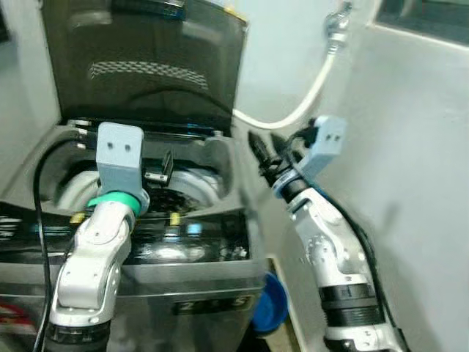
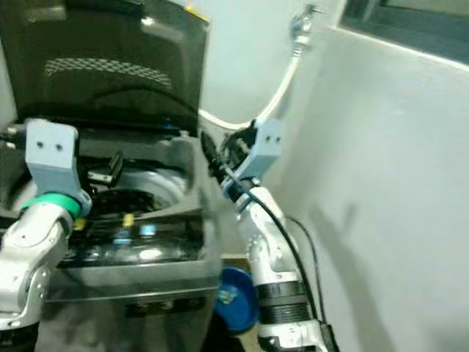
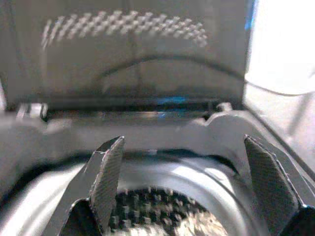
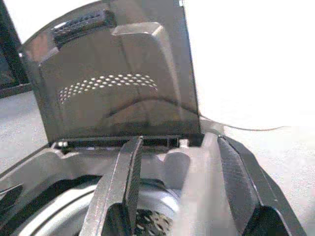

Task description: Clothes washing

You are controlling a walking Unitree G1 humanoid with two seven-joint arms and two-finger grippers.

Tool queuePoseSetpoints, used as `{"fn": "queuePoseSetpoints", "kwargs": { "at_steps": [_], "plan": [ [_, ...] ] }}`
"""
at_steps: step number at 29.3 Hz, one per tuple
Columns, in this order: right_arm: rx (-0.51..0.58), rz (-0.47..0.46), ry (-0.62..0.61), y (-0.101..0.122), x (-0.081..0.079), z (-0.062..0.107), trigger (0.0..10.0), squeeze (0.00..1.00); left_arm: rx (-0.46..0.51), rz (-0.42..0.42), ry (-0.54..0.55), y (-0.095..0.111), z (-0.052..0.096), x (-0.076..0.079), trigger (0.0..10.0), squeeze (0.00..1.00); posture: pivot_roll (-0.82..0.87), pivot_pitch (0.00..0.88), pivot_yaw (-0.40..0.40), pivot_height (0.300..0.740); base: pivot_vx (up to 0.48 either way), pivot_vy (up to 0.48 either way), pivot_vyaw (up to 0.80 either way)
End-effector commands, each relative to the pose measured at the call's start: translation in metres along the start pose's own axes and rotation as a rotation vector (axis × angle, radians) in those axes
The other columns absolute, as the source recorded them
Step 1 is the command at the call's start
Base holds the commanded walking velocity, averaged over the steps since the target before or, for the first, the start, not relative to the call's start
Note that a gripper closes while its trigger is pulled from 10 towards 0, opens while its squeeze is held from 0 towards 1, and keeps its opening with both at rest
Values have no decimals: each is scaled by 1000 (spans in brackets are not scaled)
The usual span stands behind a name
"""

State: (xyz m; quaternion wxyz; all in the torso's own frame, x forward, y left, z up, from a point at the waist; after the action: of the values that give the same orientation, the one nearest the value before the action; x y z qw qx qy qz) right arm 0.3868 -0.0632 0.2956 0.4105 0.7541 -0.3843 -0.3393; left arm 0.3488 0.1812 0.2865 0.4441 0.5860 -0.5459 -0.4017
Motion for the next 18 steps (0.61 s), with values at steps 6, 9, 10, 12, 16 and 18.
{"fn": "queuePoseSetpoints", "kwargs": {
  "at_steps": [6,9,10,12,16,18],
  "plan": [
    [-17,-1,-6,-3,1,1,10000,0,-5,40,-20,0,2,5,10000,0,48,6,-72,740,0,480,0],
    [-20,-4,1,-4,0,1,10000,0,0,46,-15,1,3,4,10000,0,50,5,-75,740,0,480,0],
    [-20,-4,1,-4,0,1,10000,0,0,46,-15,1,3,4,10000,0,50,5,-75,740,0,480,0],
    [-21,-5,3,-4,-1,1,10000,0,3,48,-13,1,3,4,10000,0,50,5,-75,740,0,480,0],
    [-24,-7,10,-5,-2,0,10000,0,20,20,2,3,4,1,10000,0,55,1,-80,740,0,64,0],
    [-25,-9,13,-5,-3,0,10000,0,23,14,2,4,4,0,10000,0,57,0,-82,740,0,0,0]
  ]
}}
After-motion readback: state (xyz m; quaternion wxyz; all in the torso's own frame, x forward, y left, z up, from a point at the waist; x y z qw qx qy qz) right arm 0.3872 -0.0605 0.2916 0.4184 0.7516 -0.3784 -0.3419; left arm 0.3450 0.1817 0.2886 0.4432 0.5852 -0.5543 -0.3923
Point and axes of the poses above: a point about 5 cm out from each wrist's last joint towards the gripper, its own z axis pointing back from the gripper into the wrist, its own y axis along the axis of the wrist's last joint, x = y × z, the point moved 4 cm from there along -z, pointing out of the wrist towards the gripper, and after that the axes turned 3 degrees about z, right-handed, at the moved point
